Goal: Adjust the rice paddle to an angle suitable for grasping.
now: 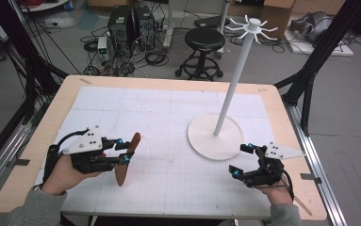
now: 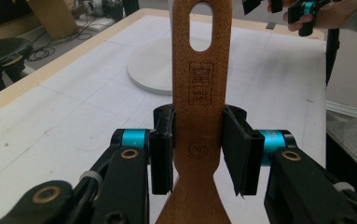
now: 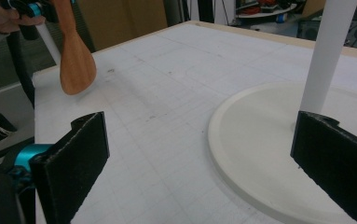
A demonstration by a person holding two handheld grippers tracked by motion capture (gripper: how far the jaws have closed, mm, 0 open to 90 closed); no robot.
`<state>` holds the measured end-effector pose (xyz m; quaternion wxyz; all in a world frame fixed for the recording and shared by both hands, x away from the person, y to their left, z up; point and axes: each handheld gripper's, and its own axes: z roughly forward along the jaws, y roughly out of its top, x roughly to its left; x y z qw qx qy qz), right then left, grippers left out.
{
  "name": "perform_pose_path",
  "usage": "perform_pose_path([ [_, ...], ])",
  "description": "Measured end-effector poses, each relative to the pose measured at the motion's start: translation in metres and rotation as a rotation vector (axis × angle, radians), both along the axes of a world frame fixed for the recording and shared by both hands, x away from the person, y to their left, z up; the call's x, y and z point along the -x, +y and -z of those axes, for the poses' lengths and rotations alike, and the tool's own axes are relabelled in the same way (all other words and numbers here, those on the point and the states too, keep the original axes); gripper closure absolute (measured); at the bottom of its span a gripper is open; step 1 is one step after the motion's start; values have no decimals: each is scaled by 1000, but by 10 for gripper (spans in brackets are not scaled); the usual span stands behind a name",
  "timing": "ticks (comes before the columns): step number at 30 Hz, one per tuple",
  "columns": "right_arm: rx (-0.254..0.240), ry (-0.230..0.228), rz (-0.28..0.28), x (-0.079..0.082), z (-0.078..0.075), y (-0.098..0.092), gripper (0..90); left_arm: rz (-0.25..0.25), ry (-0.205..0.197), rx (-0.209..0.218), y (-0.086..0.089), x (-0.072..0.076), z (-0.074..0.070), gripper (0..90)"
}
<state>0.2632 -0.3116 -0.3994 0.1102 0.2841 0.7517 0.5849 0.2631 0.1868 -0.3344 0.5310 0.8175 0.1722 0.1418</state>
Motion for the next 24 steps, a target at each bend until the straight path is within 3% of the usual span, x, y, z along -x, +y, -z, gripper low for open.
perform_pose_path([
  [5, -1, 4, 3, 0, 0, 0, 30, 7, 3, 52, -4, -6, -3, 652],
  [10, -6, 5, 0, 0, 0, 0, 30, 3, -2, 63, -10, -13, -6, 651],
  [16, -7, 5, -2, 0, 0, 0, 30, 5, -13, 139, -14, -19, -15, 651],
  [24, -6, 5, -1, 0, 0, 0, 30, 7, -44, 163, -21, -23, -30, 651],
])
